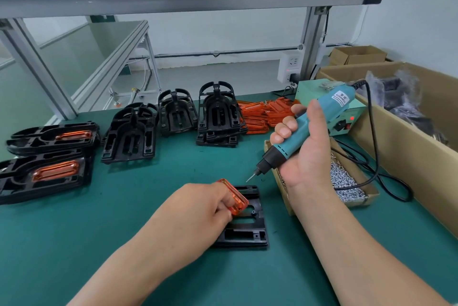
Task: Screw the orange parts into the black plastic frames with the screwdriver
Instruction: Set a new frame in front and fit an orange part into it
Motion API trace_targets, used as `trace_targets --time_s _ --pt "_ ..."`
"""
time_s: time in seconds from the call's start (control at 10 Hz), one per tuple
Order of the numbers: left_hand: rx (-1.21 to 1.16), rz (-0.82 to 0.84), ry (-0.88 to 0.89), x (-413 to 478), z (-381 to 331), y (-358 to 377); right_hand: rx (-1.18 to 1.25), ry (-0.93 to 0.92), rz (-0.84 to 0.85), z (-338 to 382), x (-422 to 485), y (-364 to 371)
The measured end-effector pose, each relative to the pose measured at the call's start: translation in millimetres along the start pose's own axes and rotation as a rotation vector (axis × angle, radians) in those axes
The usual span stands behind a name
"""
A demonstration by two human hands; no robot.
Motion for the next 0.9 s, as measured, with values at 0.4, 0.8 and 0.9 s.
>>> trace_targets --time_s 0.4,0.8,0.9 --pt "0.322 -0.066 0.204 1 -18 7 -0.001 0.004 0.003 2 -1 -2" --pt "-0.24 -0.089 0.172 -1 15 -4 0.008 -0.008 0.009 3 1 -3" --pt "-0.03 -0.189 0.223 1 27 -17 0.02 0.002 0.015 3 2 -4"
Point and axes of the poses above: each hand's wrist, its own x-axis towards the middle knuckle, its own y-axis out of the palm, z = x × y, the point moved 4 cm from there along x, towards the middle knuckle, and after that the axes turned 9 degrees about y, right-handed, at the moved point
